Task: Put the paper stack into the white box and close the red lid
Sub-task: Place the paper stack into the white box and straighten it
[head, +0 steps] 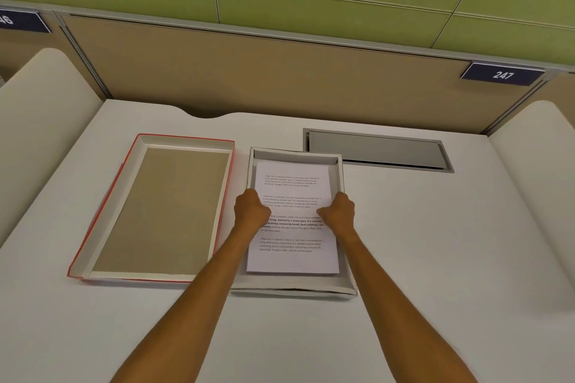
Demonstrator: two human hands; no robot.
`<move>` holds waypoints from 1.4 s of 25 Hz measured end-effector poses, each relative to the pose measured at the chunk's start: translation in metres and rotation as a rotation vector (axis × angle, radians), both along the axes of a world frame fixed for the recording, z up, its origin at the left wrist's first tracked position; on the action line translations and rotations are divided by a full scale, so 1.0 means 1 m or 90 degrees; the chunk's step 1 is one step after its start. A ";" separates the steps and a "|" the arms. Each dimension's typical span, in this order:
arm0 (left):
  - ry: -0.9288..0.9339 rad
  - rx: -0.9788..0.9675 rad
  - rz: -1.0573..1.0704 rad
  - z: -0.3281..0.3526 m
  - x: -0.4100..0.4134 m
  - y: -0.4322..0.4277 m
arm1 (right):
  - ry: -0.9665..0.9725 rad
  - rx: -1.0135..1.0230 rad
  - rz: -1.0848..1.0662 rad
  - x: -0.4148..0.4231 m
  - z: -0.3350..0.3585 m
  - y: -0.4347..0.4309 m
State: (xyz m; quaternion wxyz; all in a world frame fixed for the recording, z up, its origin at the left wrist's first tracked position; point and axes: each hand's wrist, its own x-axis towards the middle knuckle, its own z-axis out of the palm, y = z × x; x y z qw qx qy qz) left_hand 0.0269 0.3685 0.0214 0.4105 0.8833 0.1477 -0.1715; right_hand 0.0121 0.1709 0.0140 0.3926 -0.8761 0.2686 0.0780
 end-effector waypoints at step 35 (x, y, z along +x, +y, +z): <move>0.583 -0.733 0.337 -0.025 -0.102 -0.014 | 0.131 -0.246 0.528 0.129 0.021 0.045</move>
